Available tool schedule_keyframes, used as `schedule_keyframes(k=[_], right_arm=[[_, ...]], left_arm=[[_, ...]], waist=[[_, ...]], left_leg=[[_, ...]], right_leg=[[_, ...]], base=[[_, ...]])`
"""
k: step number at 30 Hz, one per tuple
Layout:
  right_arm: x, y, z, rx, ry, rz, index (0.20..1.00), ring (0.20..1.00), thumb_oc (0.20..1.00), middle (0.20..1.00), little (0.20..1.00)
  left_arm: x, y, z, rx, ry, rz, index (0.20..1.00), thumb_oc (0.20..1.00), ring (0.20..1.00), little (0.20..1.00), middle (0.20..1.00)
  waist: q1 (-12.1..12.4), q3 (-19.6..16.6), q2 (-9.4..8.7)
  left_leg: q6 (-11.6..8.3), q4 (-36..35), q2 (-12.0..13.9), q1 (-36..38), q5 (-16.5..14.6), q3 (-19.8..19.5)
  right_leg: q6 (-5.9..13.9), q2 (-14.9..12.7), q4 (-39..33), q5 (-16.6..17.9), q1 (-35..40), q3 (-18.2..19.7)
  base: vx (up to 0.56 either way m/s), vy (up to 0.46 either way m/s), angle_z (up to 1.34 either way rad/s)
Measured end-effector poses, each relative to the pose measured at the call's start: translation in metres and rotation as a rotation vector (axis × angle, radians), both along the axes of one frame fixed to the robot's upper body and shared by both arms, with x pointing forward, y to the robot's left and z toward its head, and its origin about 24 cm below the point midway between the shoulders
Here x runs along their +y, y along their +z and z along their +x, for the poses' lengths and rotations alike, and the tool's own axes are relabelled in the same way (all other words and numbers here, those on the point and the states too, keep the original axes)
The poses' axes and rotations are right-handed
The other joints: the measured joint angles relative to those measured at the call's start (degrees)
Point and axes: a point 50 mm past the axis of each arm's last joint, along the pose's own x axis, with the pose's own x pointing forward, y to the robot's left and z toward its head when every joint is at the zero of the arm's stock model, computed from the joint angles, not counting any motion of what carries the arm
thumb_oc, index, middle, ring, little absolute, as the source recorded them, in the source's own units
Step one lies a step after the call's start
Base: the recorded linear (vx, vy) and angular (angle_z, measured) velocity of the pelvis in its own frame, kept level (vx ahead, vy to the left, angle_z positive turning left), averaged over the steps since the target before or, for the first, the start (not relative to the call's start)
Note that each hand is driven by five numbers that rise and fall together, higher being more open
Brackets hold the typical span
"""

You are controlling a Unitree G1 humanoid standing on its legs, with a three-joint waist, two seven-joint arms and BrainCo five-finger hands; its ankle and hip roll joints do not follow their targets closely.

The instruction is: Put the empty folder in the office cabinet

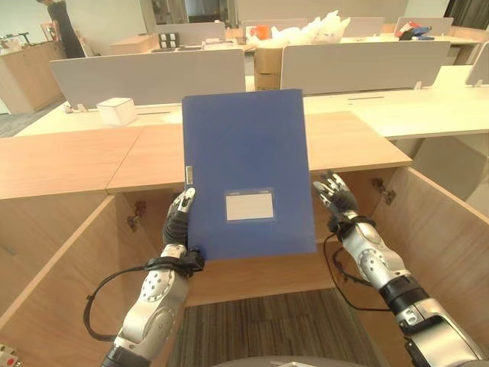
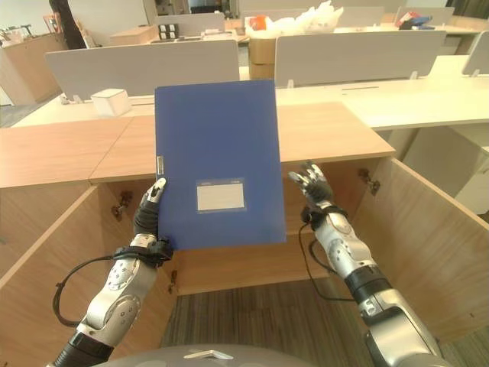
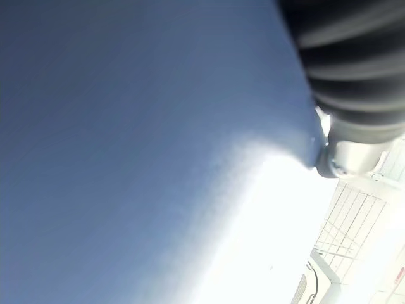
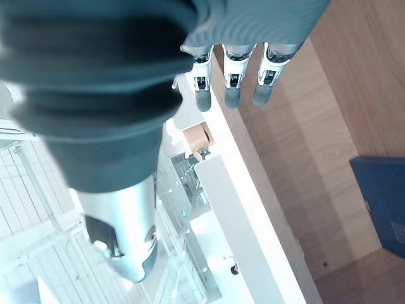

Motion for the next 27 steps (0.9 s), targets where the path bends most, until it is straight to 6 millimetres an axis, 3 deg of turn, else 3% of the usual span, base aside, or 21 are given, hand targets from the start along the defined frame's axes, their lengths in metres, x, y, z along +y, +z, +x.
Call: schedule_keyframes(k=[5,13,20,27], right_arm=[[0.042,0.014,-0.006,-0.038,0.203,-0.011,1.000,1.000,1.000,1.000,1.000],[0.083,0.019,-0.029,-0.055,0.476,-0.052,1.000,1.000,1.000,1.000,1.000],[0.085,0.023,-0.040,-0.075,0.609,-0.118,1.000,1.000,1.000,1.000,1.000],[0.076,0.027,-0.035,-0.084,0.551,-0.099,1.000,1.000,1.000,1.000,1.000]], left_arm=[[-0.003,0.006,-0.001,-0.022,-0.027,-0.009,0.200,0.200,0.200,0.200,0.200],[-0.012,0.009,-0.005,-0.039,-0.100,-0.004,0.200,0.200,0.200,0.200,0.200],[-0.011,0.009,-0.006,-0.034,-0.124,0.022,0.200,0.200,0.200,0.200,0.200],[-0.012,0.009,-0.006,-0.032,-0.128,0.024,0.200,0.200,0.200,0.200,0.200]], waist=[[0.3,0.0,-0.53],[1.6,-0.2,-1.93],[2.4,0.1,-2.79],[2.2,0.1,-2.92]], left_leg=[[0.23,0.0,0.0,-0.9,-0.1,0.0],[0.41,0.0,-0.3,-1.2,0.5,-0.2],[0.01,0.0,-0.8,-2.0,0.2,-0.9],[0.14,0.0,-1.0,-2.0,0.1,-0.8]], right_leg=[[0.00,0.0,0.1,0.0,-0.5,0.0],[-0.09,-0.2,0.1,0.1,-0.9,-0.4],[0.12,-0.6,0.1,-0.1,-1.1,-1.0],[0.19,-0.8,0.1,-0.1,-1.3,-1.0]], base=[[0.00,0.000,0.00],[0.00,0.008,0.02],[-0.01,0.013,0.05],[0.00,0.000,0.00]])
